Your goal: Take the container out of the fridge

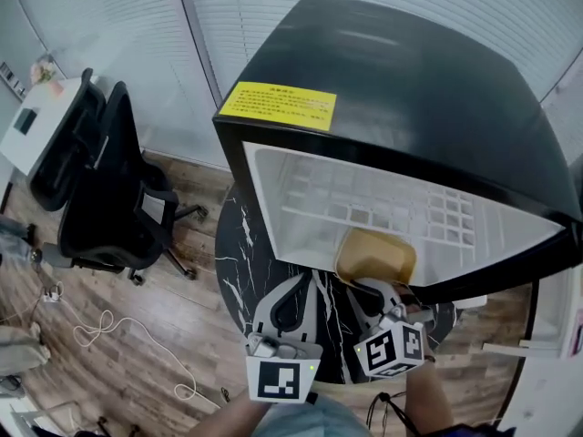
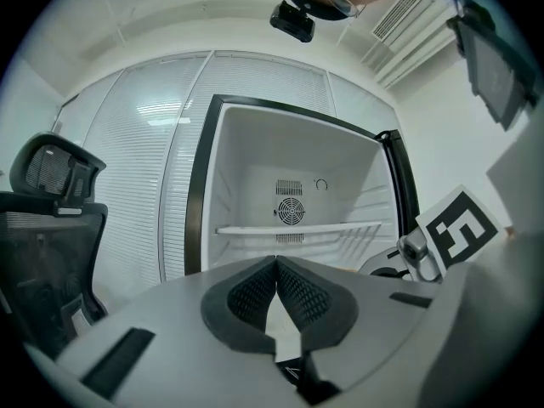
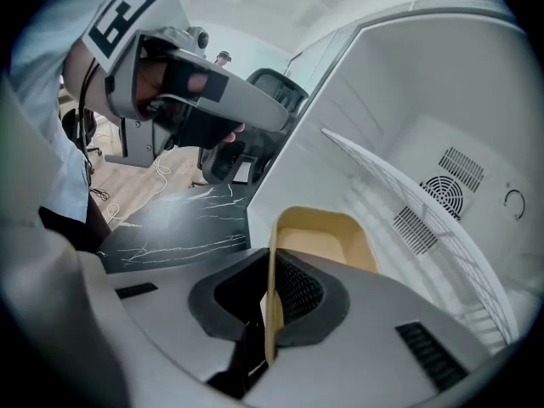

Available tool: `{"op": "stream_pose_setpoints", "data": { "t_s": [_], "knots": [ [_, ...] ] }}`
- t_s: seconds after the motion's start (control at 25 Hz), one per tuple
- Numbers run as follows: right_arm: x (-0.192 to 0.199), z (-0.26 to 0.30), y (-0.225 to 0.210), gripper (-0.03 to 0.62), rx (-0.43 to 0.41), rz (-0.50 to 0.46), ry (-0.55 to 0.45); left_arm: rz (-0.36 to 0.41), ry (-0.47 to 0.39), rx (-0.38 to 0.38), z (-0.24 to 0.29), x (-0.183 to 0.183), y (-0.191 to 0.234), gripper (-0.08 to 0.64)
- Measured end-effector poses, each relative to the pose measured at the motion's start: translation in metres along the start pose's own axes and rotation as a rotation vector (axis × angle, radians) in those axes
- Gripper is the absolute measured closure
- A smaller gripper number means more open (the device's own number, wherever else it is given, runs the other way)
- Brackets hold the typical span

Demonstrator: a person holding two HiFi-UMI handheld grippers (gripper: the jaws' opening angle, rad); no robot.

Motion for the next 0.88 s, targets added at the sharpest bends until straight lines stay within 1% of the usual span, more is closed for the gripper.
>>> {"op": "stream_pose_setpoints", "data": {
  "t_s": [0.16,0.36,0.6,0.68,0.88],
  "knots": [
    [-0.007,-0.029,0.015,0.563,0.02,0.015,-0.023,0.013,-0.036,0.004,-0.023,-0.014,-0.012,0.546],
    [-0.019,-0.078,0.03,0.563,0.075,0.044,-0.076,0.039,-0.086,0.023,-0.058,-0.037,-0.036,0.546],
    [-0.035,-0.129,0.048,0.563,0.137,0.056,-0.127,0.085,-0.152,0.042,-0.098,-0.065,-0.06,0.546],
    [-0.041,-0.146,0.052,0.563,0.164,0.066,-0.15,0.105,-0.177,0.045,-0.111,-0.074,-0.066,0.546],
    [-0.064,-0.195,0.06,0.563,0.239,0.083,-0.24,0.12,-0.23,0.051,-0.142,-0.099,-0.081,0.546]
  ]
}}
Point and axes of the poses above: the fingertips, and each gripper's own axes: z forward along the fingers, y to its left, x out of its underside, the point moved 3 cm from there along -z, backward along the fingers, and after that the axes turned 1 degree about x, right-handed, at the moved point
